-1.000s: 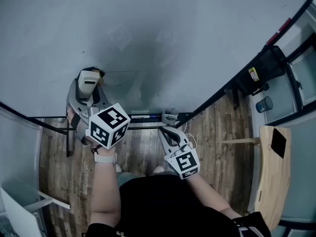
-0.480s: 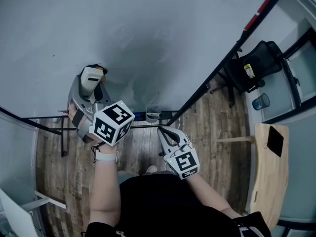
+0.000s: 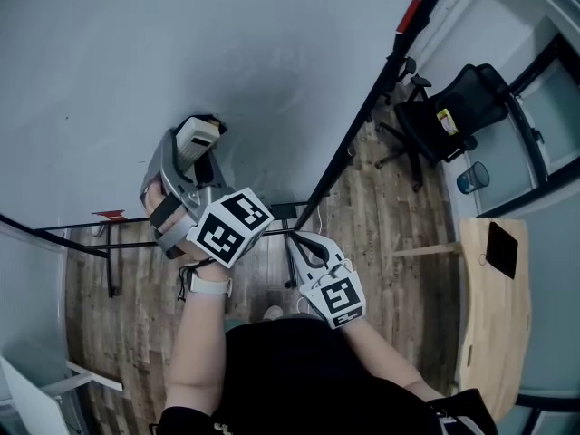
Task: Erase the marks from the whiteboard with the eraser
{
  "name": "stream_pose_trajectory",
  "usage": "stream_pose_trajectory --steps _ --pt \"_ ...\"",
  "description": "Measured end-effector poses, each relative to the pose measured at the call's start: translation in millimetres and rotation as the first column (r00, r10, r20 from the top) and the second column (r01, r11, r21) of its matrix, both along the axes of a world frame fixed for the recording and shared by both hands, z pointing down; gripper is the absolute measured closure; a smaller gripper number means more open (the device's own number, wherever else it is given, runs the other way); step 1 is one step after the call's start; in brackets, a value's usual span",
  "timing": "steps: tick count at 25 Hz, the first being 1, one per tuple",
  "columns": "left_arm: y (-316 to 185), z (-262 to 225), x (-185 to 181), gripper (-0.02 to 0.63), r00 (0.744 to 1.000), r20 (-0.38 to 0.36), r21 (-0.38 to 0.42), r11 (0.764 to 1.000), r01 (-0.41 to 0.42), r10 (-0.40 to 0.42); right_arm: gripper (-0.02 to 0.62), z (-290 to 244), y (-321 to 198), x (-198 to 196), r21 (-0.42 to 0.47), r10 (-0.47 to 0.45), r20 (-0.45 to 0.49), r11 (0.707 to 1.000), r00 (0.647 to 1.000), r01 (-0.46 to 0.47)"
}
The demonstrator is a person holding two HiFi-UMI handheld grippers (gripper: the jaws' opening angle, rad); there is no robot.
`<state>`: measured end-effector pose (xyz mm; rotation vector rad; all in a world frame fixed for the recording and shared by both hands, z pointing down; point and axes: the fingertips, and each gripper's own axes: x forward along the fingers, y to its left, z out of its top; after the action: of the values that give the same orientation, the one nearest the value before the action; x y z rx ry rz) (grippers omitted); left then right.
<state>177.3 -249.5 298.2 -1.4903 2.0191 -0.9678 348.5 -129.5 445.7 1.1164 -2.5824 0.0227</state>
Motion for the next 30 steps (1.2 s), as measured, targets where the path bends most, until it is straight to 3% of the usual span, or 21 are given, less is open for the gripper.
stream_pose_trajectory --steps 5,8,11,16,21,27,30 --pt "-7.2 -3.3 56.1 0.351 0.993 0.096 -0.012 0.997 -0.071 0.072 0.569 0.2 4.6 29.5 0.001 0.052 0.000 0.999 0.999 -0.052" --pt "-12.7 -1.7 92.2 0.351 0.975 0.189 -0.026 0.993 -0.111 0.114 0.571 -0.5 5.3 50.7 0.002 0.094 0.007 0.996 0.996 -0.094" --pt "-16.3 3.6 113.3 0.350 0.961 0.225 -0.038 0.987 -0.154 0.159 0.569 0.5 8.4 61.5 0.000 0.136 0.008 0.991 0.991 -0.136" --pt "-14.6 8.7 113.1 0.350 0.948 0.250 -0.029 0.980 -0.197 0.198 0.571 4.1 14.1 62.4 -0.009 0.185 0.011 0.983 0.983 -0.185" --pt "-11.5 8.0 120.0 0.348 0.944 0.198 -0.008 0.963 -0.269 0.265 0.570 5.1 12.0 66.0 -0.020 0.169 0.030 0.986 0.985 -0.168" --pt "-12.0 17.8 100.6 0.345 0.957 0.165 -0.048 0.971 -0.233 0.238 0.571 0.6 2.7 57.1 -0.023 0.106 0.039 0.994 0.994 -0.106" --pt "-5.6 27.0 60.4 0.345 0.964 0.147 -0.059 0.975 -0.216 0.222 0.571 2.5 4.7 24.1 -0.029 0.074 0.035 0.997 0.997 -0.073"
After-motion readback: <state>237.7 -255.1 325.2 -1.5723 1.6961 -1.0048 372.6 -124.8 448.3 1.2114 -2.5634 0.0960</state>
